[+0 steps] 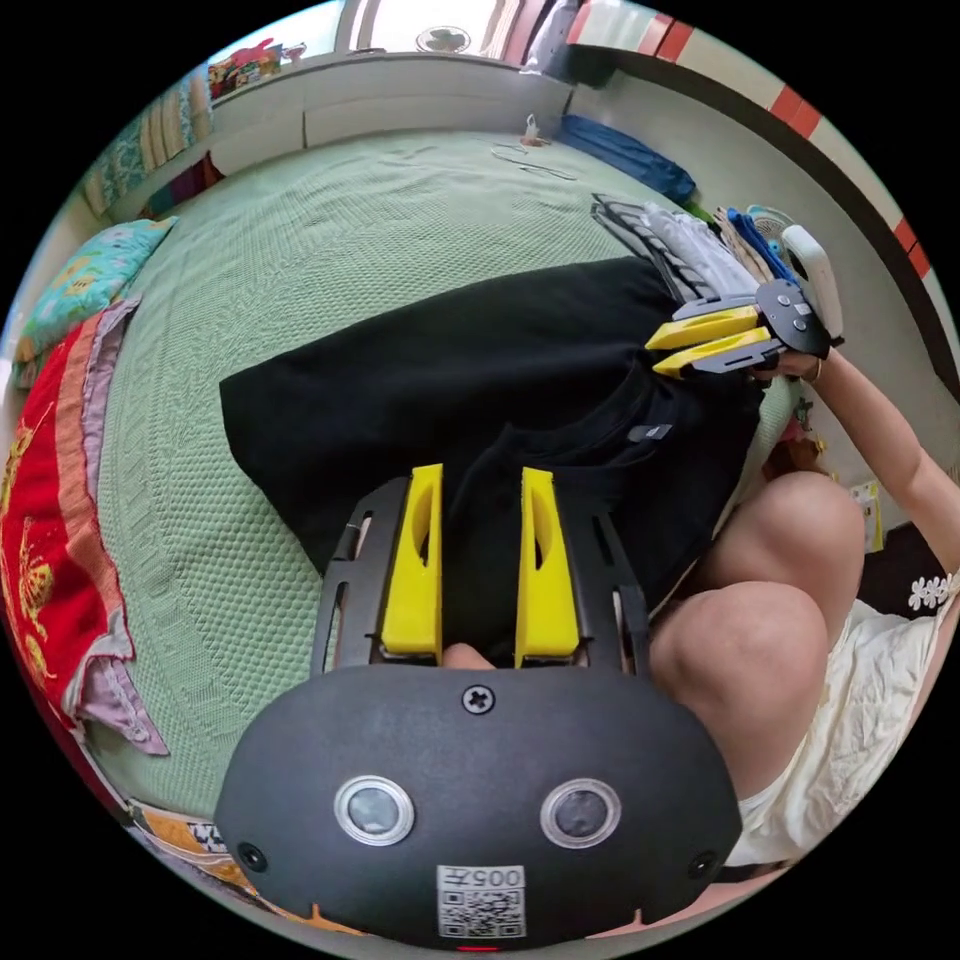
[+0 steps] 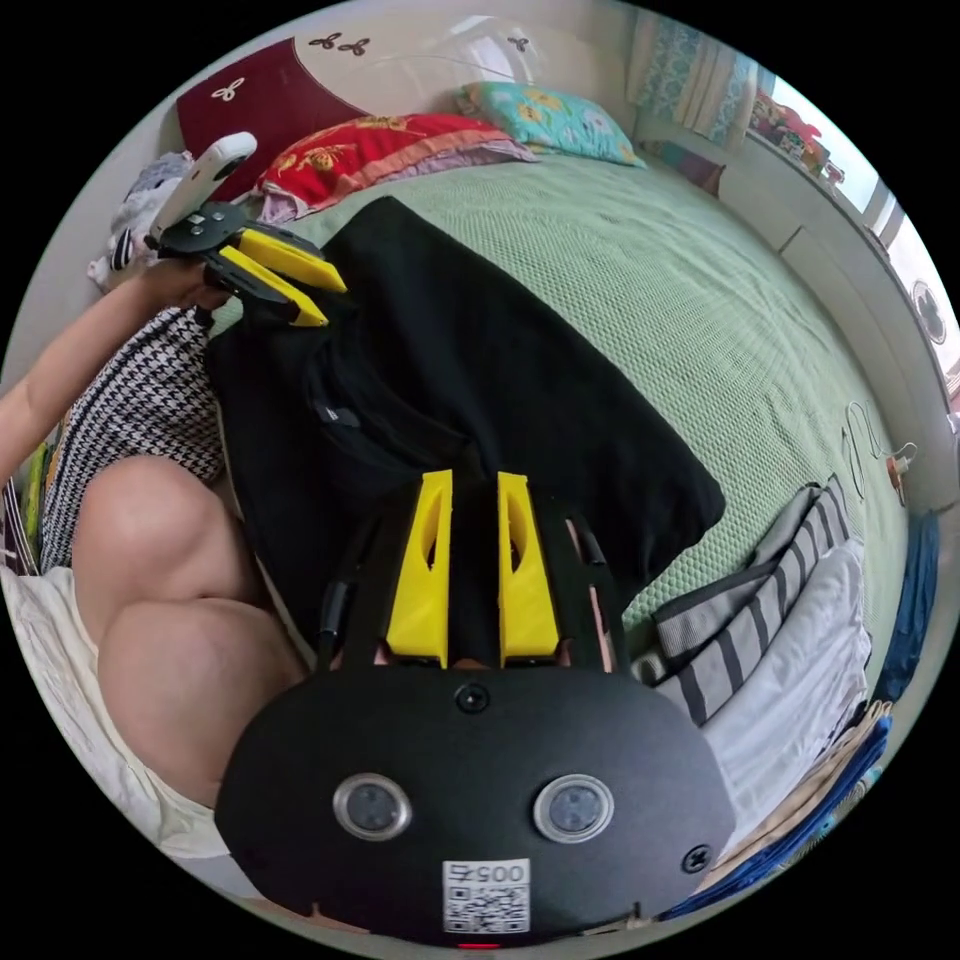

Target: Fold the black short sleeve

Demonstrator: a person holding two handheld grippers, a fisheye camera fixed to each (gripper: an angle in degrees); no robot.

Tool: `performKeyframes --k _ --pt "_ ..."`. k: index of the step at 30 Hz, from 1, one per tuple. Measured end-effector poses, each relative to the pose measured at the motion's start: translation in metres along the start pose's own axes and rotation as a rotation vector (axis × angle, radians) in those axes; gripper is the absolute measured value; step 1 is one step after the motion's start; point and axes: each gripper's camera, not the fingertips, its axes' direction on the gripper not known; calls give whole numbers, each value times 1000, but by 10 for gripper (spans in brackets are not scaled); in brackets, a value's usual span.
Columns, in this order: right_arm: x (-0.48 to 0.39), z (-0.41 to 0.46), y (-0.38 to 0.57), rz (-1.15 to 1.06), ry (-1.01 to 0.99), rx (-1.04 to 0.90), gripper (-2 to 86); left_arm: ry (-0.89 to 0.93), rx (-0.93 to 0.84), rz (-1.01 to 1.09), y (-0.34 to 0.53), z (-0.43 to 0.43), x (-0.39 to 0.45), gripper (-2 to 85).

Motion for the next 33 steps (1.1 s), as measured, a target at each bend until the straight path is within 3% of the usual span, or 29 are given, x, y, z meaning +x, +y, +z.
performKeyframes --k 9,19,24,28,33 --pt "-18 -59 36 -1 -119 201 -14 17 118 56 40 -55 41 39" --pt "-73 -25 81 -27 -207 13 -10 106 13 3 113 -53 57 40" --pt "-71 -31 93 -33 -150 -49 5 85 123 -78 133 -85 32 59" --pt "-46 -68 89 1 -117 60 54 60 202 -177 120 -108 -14 128" --pt "6 -80 58 185 78 190 104 17 274 -285 82 -108 -64 164"
